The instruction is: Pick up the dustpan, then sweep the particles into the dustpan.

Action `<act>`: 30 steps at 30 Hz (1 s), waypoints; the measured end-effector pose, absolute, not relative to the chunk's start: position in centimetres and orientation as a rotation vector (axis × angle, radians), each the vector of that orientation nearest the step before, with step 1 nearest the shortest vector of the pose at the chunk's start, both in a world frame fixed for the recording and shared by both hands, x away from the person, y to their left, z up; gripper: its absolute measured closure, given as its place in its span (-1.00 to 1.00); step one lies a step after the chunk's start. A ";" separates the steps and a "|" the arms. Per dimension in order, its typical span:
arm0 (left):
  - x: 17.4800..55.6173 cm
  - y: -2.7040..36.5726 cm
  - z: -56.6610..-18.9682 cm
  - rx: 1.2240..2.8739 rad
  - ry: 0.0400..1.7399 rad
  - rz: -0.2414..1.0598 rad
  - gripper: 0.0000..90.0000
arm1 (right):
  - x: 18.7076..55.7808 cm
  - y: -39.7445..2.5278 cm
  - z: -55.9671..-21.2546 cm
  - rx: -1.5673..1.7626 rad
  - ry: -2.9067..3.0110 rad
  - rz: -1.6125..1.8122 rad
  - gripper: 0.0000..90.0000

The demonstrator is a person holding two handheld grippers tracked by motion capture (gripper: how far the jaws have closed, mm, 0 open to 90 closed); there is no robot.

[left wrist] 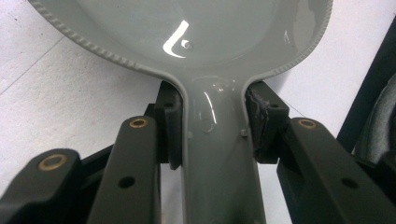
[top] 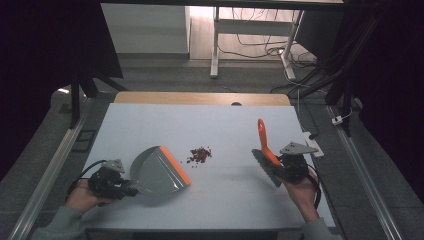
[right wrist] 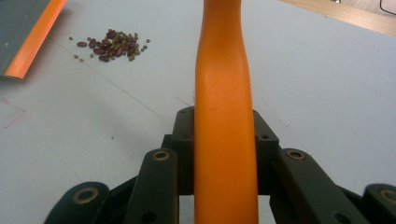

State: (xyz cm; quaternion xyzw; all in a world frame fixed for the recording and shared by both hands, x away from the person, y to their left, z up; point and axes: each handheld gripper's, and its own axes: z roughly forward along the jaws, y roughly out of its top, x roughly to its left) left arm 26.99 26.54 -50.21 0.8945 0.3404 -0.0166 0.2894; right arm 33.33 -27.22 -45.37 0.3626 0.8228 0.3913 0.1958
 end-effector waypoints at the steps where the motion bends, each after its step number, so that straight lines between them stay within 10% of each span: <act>1: 27.0 26.5 -50.2 2.390 0.905 -0.044 0.37 | 33.3 -27.2 -45.4 1.014 2.306 1.097 0.57; 30: 27.6 26.3 -50.7 2.398 0.908 -0.071 0.37 | 40.0 -18.0 -44.4 0.923 2.405 1.125 0.57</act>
